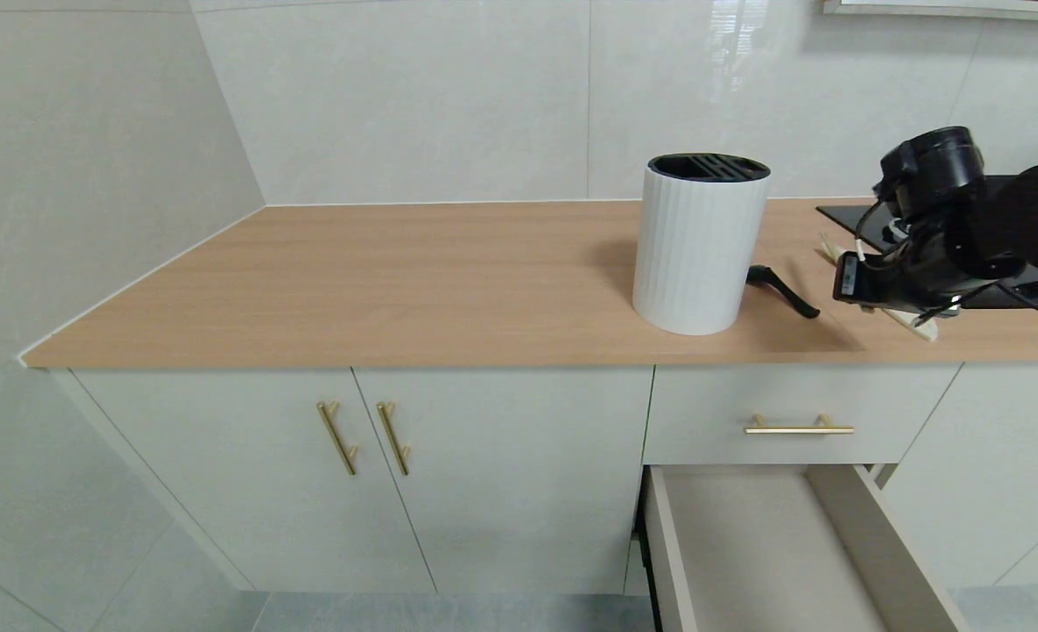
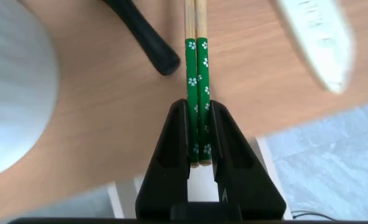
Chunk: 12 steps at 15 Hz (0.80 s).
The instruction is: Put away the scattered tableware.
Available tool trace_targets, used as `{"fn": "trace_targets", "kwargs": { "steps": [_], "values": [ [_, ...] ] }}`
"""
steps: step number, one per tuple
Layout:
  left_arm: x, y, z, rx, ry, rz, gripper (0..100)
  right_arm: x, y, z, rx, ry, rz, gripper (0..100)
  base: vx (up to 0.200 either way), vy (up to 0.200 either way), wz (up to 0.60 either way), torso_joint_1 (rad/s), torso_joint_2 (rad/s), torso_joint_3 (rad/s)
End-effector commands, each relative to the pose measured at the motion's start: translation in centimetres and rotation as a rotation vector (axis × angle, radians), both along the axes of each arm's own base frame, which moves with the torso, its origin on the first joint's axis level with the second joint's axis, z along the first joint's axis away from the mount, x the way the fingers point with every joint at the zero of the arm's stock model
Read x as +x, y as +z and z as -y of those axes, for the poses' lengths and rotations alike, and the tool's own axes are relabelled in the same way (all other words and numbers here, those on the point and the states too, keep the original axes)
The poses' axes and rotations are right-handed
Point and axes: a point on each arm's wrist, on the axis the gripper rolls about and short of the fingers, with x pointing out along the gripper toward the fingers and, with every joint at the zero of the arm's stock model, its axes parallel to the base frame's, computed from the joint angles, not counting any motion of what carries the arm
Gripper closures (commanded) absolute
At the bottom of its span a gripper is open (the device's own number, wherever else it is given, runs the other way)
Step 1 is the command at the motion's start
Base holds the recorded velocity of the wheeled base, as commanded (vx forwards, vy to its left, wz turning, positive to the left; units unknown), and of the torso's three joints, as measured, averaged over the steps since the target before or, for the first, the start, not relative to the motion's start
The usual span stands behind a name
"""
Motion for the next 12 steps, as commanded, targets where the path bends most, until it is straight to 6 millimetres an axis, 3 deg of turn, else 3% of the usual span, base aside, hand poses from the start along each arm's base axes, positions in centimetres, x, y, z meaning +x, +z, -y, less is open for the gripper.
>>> {"fn": "trace_targets", "kwargs": {
  "steps": [1,3,5,9,12],
  "values": [
    [0.0,0.0,0.0,0.0,0.0,-0.001,0,-7.2,4.0,0.9,0.042,0.043,0.083,100,0.0,0.0,0.0,0.0,0.0,0.0],
    [0.0,0.0,0.0,0.0,0.0,0.0,0,-12.1,5.1,1.3,0.116,0.15,0.109,100,0.0,0.0,0.0,0.0,0.0,0.0],
    [0.0,0.0,0.0,0.0,0.0,0.0,0,-15.9,4.7,1.7,0.164,0.227,0.088,100,0.0,0.0,0.0,0.0,0.0,0.0],
    [0.0,0.0,0.0,0.0,0.0,0.0,0,-22.1,2.6,2.3,0.194,0.367,-0.092,100,0.0,0.0,0.0,0.0,0.0,0.0],
    [0.0,0.0,0.0,0.0,0.0,0.0,0,-24.8,0.7,2.1,0.184,0.438,-0.16,100,0.0,0.0,0.0,0.0,0.0,0.0]
  ]
}}
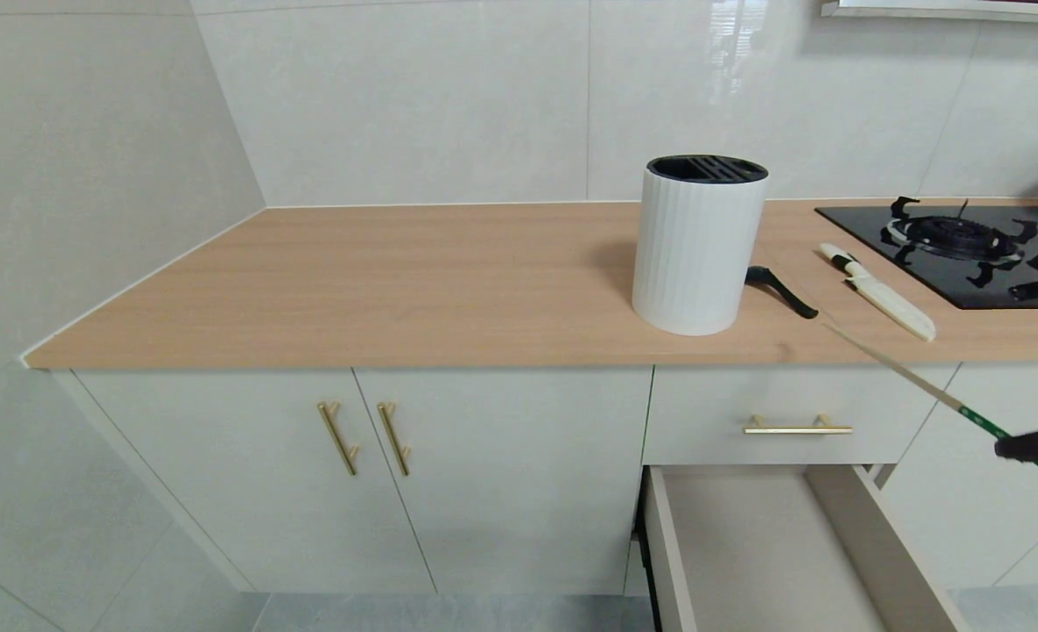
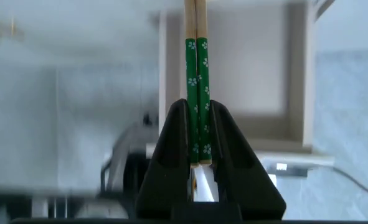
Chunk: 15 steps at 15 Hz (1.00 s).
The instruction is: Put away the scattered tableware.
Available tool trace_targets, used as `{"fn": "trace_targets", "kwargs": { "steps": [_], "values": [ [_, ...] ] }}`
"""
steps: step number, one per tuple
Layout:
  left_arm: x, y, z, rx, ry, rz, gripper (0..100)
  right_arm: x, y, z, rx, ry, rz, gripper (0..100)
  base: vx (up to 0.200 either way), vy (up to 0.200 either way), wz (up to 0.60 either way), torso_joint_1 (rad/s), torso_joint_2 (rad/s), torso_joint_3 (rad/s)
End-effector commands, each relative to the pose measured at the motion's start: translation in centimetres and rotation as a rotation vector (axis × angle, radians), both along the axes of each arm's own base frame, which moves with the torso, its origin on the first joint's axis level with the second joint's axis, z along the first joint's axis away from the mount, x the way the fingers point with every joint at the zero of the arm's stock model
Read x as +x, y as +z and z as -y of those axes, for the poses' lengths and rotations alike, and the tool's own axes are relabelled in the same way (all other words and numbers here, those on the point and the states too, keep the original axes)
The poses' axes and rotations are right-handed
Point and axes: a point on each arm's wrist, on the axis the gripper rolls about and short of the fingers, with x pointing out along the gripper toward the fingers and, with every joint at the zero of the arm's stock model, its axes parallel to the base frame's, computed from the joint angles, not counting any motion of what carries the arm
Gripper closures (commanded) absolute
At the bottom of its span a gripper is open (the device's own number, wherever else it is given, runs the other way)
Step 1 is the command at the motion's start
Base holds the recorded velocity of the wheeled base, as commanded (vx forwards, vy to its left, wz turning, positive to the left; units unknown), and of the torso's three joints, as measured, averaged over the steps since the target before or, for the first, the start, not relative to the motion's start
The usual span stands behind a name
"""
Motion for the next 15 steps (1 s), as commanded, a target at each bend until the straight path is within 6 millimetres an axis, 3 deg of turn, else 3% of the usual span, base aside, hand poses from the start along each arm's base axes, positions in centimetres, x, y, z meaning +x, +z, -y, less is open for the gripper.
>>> {"fn": "trace_targets", "kwargs": {
  "steps": [1,2,5,7,10,15],
  "values": [
    [0.0,0.0,0.0,0.0,0.001,0.001,0,-2.6,-1.0,-0.2,-0.015,0.072,-0.039,100,0.0,0.0,0.0,0.0,0.0,0.0],
    [0.0,0.0,0.0,0.0,0.001,0.001,0,-2.5,-1.5,-0.4,-0.021,0.098,-0.097,100,0.0,0.0,0.0,0.0,0.0,0.0],
    [0.0,0.0,0.0,0.0,0.001,0.001,0,0.4,-4.5,-1.4,-0.036,0.134,-0.34,100,0.0,0.0,0.0,0.0,0.0,0.0],
    [0.0,0.0,0.0,0.0,0.001,0.001,0,3.1,-8.5,-2.1,-0.093,0.171,-0.516,100,0.0,0.0,0.0,0.0,0.0,0.0],
    [0.0,0.0,0.0,0.0,0.001,0.001,0,5.6,-11.8,-2.6,-0.098,0.167,-0.57,100,0.0,0.0,0.0,0.0,0.0,0.0],
    [0.0,0.0,0.0,0.0,0.001,0.001,0,7.8,-15.3,-3.2,-0.079,0.118,-0.577,100,0.0,0.0,0.0,0.0,0.0,0.0]
  ]
}}
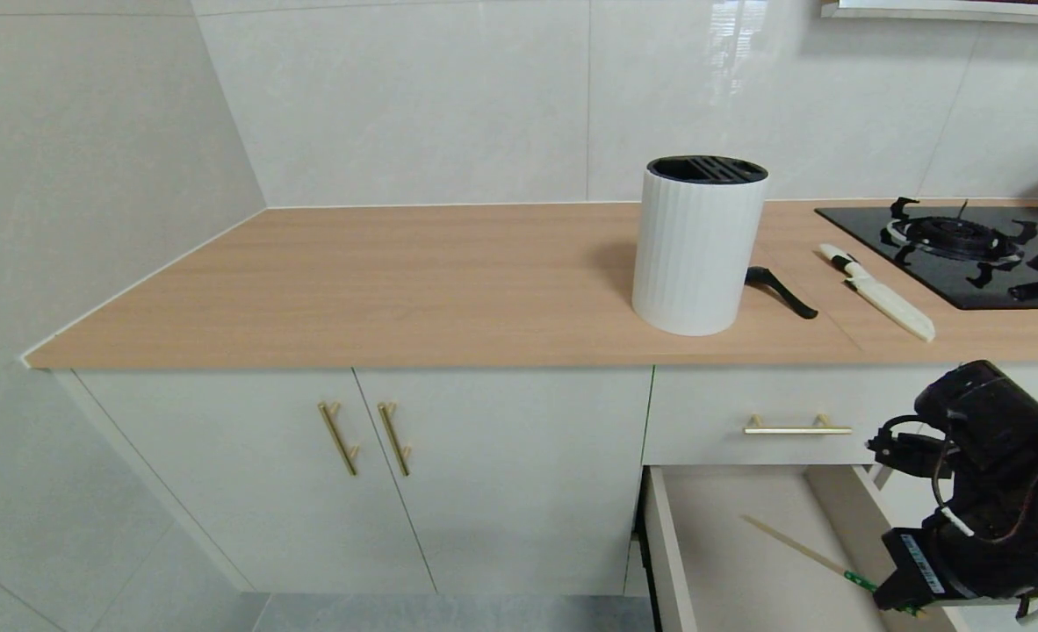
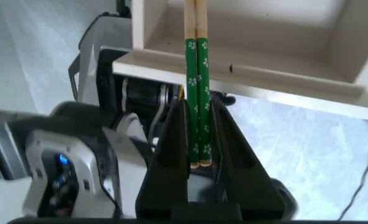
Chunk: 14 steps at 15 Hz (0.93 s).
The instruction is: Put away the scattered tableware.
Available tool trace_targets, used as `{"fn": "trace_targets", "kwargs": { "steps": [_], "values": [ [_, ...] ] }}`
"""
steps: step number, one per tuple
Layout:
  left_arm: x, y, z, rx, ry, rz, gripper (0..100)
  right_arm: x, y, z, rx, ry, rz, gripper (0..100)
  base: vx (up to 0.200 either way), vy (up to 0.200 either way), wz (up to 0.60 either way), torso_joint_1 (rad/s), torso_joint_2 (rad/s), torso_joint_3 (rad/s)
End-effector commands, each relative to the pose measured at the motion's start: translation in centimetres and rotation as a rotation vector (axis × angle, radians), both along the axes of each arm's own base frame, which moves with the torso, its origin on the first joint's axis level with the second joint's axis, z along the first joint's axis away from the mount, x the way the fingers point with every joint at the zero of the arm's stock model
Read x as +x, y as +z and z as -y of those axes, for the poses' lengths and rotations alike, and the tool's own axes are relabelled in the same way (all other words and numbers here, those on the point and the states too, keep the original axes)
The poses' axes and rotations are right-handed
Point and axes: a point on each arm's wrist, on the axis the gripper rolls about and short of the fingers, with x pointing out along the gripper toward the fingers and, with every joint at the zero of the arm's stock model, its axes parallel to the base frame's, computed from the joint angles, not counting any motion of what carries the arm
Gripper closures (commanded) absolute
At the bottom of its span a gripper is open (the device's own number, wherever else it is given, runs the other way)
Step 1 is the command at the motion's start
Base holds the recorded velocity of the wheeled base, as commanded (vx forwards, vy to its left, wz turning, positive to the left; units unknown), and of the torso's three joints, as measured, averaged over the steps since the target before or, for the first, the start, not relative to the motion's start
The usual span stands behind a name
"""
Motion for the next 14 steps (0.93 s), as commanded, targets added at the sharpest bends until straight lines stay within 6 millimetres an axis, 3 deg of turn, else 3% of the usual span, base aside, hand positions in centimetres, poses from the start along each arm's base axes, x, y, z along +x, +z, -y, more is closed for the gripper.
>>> {"fn": "trace_targets", "kwargs": {
  "steps": [1,9,14],
  "values": [
    [0.0,0.0,0.0,0.0,0.001,0.0,0,1.0,-1.9,-0.2,-0.014,-0.008,-0.062,100,0.0,0.0,0.0,0.0,0.0,0.0],
    [0.0,0.0,0.0,0.0,0.001,0.0,0,2.0,-2.4,-0.5,-0.003,-0.008,-0.019,100,0.0,0.0,0.0,0.0,0.0,0.0],
    [0.0,0.0,0.0,0.0,0.001,0.0,0,2.8,-3.1,-0.7,0.004,-0.021,-0.003,100,0.0,0.0,0.0,-0.142,0.37,0.221]
  ]
}}
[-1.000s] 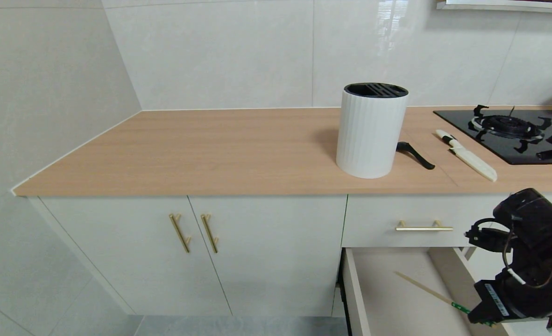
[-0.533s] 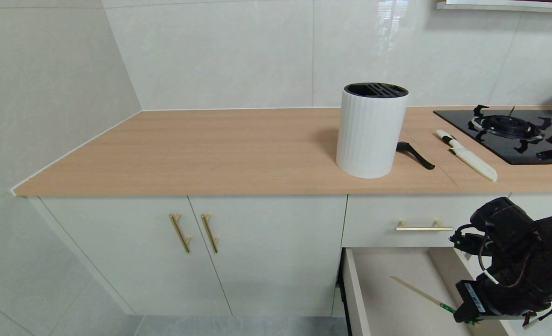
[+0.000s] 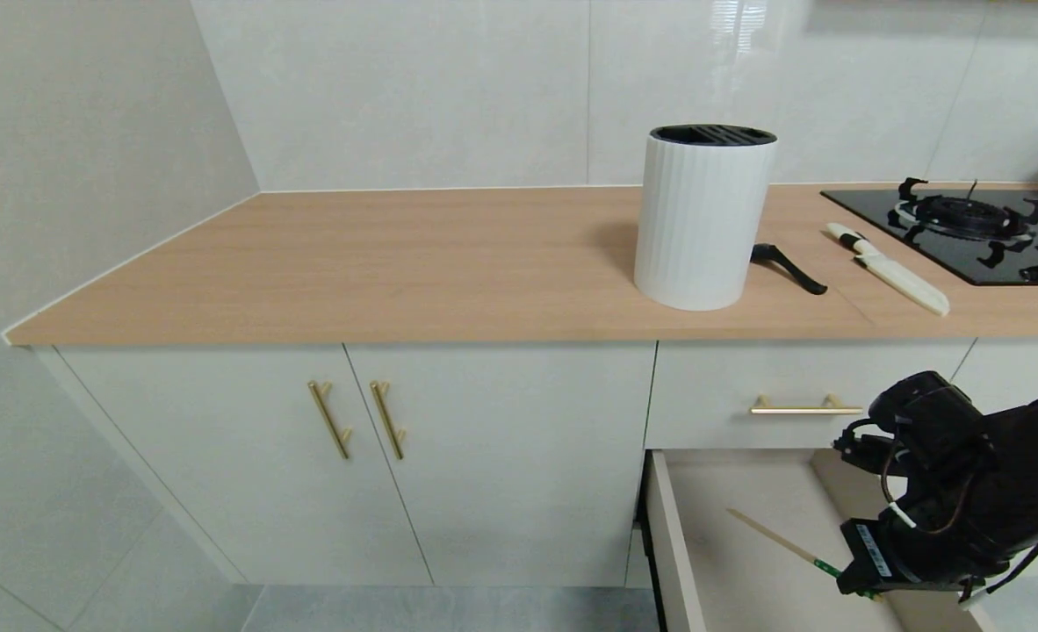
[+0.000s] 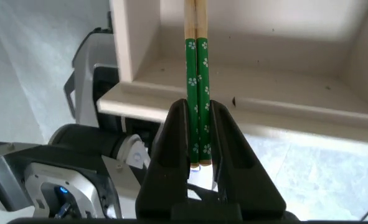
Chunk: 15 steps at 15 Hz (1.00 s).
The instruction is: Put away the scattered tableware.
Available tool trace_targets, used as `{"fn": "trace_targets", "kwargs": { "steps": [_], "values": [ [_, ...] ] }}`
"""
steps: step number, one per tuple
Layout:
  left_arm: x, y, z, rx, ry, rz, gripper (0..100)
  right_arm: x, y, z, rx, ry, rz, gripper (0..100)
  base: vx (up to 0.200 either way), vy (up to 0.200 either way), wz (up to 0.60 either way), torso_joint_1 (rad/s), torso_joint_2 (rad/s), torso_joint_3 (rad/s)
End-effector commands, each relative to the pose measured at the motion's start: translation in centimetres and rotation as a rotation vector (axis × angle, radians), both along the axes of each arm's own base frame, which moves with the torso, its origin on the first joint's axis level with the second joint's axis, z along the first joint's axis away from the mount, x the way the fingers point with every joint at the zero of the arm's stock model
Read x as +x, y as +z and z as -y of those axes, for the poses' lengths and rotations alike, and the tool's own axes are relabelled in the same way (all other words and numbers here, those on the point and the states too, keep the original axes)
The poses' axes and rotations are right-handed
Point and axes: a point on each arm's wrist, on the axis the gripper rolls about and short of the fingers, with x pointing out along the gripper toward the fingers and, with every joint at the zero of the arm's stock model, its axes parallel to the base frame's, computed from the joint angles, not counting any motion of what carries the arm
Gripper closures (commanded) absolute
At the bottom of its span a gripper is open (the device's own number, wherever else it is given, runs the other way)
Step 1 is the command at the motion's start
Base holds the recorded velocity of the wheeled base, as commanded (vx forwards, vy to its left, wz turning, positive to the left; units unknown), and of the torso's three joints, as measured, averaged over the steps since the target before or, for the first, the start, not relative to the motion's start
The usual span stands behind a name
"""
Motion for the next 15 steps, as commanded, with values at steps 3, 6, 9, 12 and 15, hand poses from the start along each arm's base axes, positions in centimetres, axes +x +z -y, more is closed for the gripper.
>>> {"fn": "trace_targets", "kwargs": {
  "steps": [3,6,9,12,15],
  "values": [
    [0.0,0.0,0.0,0.0,0.001,-0.001,0,0.6,-0.5,-0.2,0.004,-0.002,0.014,100,0.0,0.0,0.0,-0.168,0.47,0.292],
    [0.0,0.0,0.0,0.0,0.001,0.001,0,1.0,-0.7,-0.3,0.009,-0.002,0.034,100,0.0,0.0,0.0,-0.149,0.47,0.308],
    [0.0,0.0,0.0,0.0,0.001,0.001,0,1.0,-0.6,-0.3,0.01,0.0,0.04,100,0.0,0.0,0.0,-0.129,0.45,0.329],
    [0.0,0.0,0.0,0.0,0.001,0.001,0,1.1,-0.5,-0.3,0.014,0.0,0.053,100,0.0,0.0,0.0,-0.079,0.41,0.32],
    [0.0,0.0,0.0,0.0,0.001,0.001,0,1.9,-0.1,-0.5,-0.001,0.0,0.119,100,0.0,0.0,0.0,-0.027,0.12,0.077]
  ]
}}
